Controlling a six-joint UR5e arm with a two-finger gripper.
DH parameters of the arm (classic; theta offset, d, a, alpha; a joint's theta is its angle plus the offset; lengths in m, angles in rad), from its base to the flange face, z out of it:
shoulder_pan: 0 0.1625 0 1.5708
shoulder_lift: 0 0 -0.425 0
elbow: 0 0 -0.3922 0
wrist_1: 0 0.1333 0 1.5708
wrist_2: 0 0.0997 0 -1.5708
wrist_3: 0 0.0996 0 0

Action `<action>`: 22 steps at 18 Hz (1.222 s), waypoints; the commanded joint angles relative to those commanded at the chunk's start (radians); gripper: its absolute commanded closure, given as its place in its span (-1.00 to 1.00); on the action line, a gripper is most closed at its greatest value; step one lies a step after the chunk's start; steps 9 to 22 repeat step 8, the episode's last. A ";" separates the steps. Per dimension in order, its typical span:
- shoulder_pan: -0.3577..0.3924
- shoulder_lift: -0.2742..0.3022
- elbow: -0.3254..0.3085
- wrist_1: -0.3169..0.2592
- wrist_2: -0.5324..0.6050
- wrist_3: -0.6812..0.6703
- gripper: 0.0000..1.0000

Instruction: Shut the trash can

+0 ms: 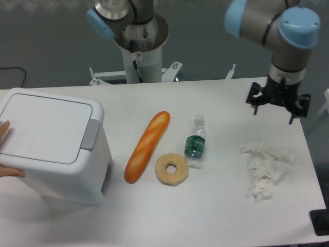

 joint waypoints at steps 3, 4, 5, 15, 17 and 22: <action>0.037 -0.002 -0.002 0.003 0.014 0.046 -1.00; 0.044 -0.002 0.000 0.002 0.012 0.057 -1.00; 0.051 -0.005 0.000 0.002 0.014 0.069 -1.00; 0.063 -0.012 -0.002 0.002 0.015 0.077 -1.00; 0.063 -0.012 -0.002 0.002 0.015 0.077 -1.00; 0.063 -0.012 -0.002 0.002 0.015 0.077 -1.00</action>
